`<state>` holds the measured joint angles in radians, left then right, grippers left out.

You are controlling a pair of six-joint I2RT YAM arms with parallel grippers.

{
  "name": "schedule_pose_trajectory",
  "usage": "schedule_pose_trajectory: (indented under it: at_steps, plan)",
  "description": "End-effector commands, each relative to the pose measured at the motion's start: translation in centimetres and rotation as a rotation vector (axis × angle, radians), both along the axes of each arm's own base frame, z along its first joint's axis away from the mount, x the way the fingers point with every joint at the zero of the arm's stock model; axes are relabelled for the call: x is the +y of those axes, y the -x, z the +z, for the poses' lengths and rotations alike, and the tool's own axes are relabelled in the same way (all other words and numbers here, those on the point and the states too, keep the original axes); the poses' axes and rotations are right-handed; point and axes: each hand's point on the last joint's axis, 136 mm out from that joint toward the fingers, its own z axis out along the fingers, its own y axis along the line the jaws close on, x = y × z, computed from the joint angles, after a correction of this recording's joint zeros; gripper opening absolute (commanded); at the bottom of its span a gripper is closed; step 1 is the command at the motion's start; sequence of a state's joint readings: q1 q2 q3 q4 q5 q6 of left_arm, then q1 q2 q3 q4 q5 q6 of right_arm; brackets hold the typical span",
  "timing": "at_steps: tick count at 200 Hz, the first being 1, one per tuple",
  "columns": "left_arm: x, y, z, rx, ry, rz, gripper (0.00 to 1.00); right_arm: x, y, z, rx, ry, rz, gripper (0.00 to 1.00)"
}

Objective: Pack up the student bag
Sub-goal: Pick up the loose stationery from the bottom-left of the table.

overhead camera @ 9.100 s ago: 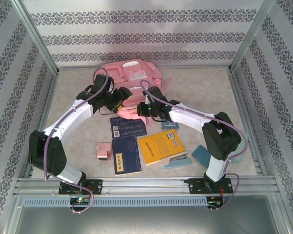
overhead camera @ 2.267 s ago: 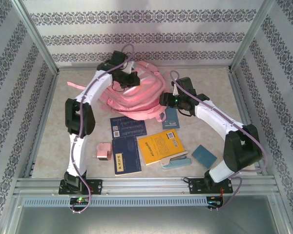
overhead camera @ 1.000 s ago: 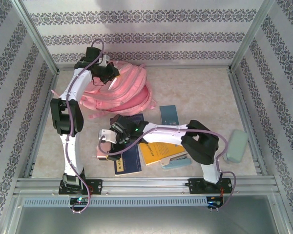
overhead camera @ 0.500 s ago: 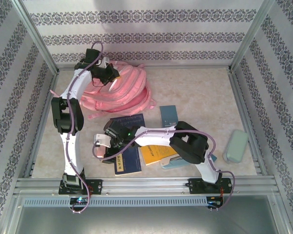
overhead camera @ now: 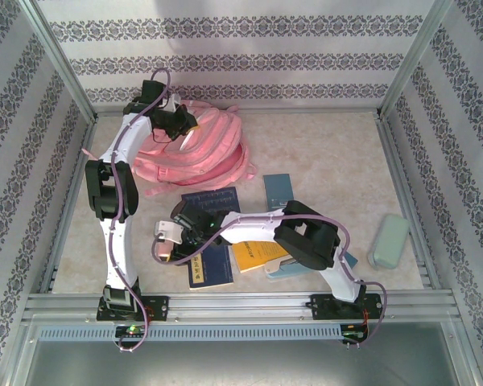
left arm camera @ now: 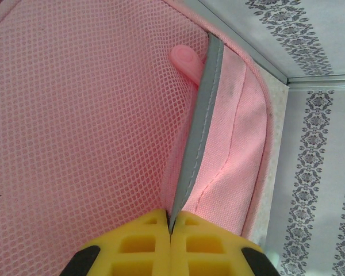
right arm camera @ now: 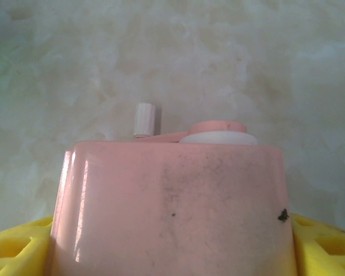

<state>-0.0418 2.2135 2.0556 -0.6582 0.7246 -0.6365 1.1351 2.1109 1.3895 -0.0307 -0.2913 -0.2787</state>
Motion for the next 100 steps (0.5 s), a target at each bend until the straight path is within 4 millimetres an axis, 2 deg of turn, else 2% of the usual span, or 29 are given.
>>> schedule_pose_trajectory:
  at_steps: [1, 23, 41, 75, 100]
  plan:
    - [2.7, -1.7, 4.4, -0.137, -0.051, 0.072, 0.00, 0.3, 0.3, 3.8, -0.030, -0.090, -0.012, 0.63]
    - [2.7, -1.3, 5.9, -0.157, -0.052, 0.072, 0.00, -0.8, -1.0, 7.1, -0.072, -0.159, -0.075, 0.60]
    - [2.7, -0.8, 7.1, -0.172, -0.055, 0.068, 0.00, -2.8, -2.7, 10.2, -0.110, -0.223, -0.151, 0.58]
    - [2.2, 0.4, 10.2, -0.195, -0.052, 0.032, 0.00, -8.3, -6.0, 14.4, -0.191, -0.300, -0.304, 0.57]
    - [1.3, 1.4, 12.7, -0.225, -0.022, -0.015, 0.00, -12.8, -9.8, 16.6, -0.240, -0.347, -0.456, 0.55]
